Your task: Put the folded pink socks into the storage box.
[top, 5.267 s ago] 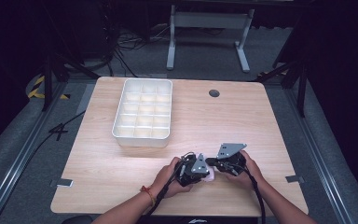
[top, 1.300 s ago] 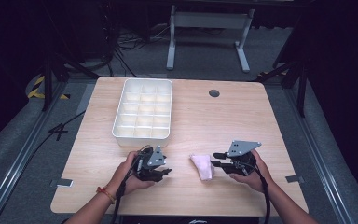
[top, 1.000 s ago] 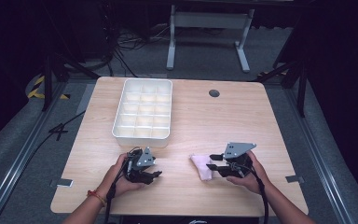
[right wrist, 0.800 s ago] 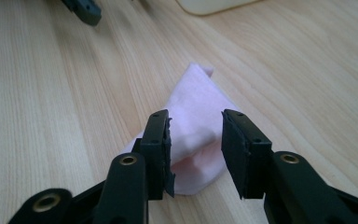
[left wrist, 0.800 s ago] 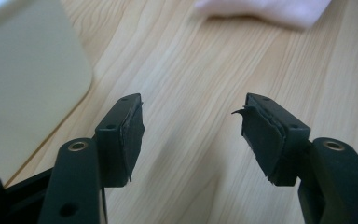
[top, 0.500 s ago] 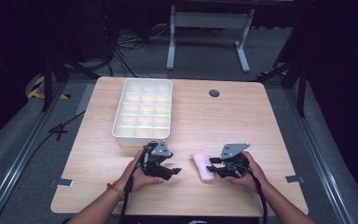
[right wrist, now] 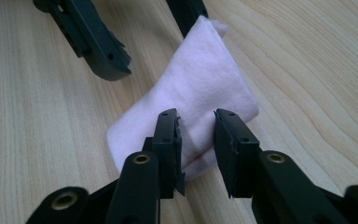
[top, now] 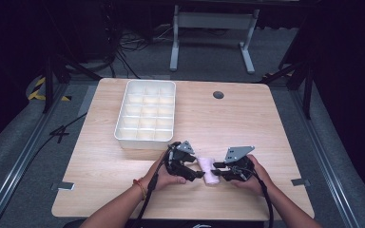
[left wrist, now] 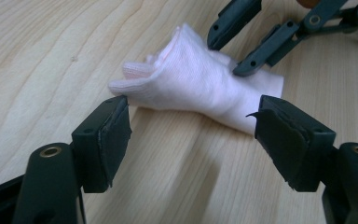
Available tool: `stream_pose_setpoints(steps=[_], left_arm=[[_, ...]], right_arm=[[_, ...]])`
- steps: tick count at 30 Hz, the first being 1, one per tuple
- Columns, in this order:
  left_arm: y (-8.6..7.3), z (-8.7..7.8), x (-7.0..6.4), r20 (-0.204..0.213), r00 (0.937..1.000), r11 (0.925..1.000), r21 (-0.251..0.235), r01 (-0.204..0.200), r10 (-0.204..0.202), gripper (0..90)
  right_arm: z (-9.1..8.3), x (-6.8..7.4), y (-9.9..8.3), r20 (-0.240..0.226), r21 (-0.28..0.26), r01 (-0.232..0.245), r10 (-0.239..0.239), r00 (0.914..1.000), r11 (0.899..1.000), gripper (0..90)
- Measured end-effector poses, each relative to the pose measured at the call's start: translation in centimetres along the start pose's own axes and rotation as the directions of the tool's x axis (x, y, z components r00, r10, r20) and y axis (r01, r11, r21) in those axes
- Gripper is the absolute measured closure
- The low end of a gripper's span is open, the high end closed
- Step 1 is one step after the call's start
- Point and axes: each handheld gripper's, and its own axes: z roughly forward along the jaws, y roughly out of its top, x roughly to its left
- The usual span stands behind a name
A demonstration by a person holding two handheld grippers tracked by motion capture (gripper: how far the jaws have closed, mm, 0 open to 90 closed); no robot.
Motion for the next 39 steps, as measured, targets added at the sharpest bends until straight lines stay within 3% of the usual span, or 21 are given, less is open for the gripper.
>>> stream_pose_setpoints(steps=[9, 18, 24, 27, 31, 34, 36, 39], left_arm=[[0.7, 0.8, 1.0, 0.033, 0.9978, 0.9982, -0.011, 0.058, -0.058, 30.0], [1.2, 1.5, 1.4, 0.059, 0.9967, 0.9983, 0.018, 0.055, -0.056, 39.7], [1.4, 1.7, 1.1, 0.073, 0.997, 0.9994, 0.022, 0.026, -0.028, 52.4], [1.5, 1.6, 0.7, 0.065, 0.9978, 0.9995, 0.028, -0.016, 0.014, 59.9], [1.3, 1.3, 0.4, 0.066, 0.9967, 0.9987, 0.011, -0.049, 0.048, 61.8], [1.3, 1.1, 0.0, 0.066, 0.9947, 0.9969, -0.01, -0.079, 0.079, 61.9], [1.4, 1.1, -0.1, 0.059, 0.9942, 0.9959, -0.008, -0.09, 0.09, 61.7], [1.4, 1.2, 0.2, 0.082, 0.9948, 0.9982, 0.003, -0.06, 0.059, 57.6]], right_arm=[[0.1, -0.1, -0.1, -0.019, -0.001, 0.005, -0.006, 0.9998, 1.0, 75.6], [0.1, -0.1, -0.2, -0.023, -0.009, 0.03, -0.031, 0.9993, 0.999, 76.2], [0.1, -0.1, -0.3, -0.024, -0.014, 0.046, -0.047, 0.9986, 0.999, 76.4], [0.1, 0.0, -0.3, -0.019, -0.014, 0.052, -0.052, 0.9985, 0.999, 75.5], [0.0, -0.3, -0.5, 0.006, -0.021, 0.044, -0.044, 0.999, 0.999, 65.8], [0.0, -0.8, -0.8, -0.01, -0.031, 0.009, -0.009, 0.9999, 0.999, 63.6], [0.0, -0.9, -0.9, -0.021, -0.032, -0.002, 0.002, 0.9998, 0.999, 64.8], [0.0, -0.9, -0.9, -0.046, -0.037, -0.004, 0.002, 0.9989, 0.999, 73.7]])
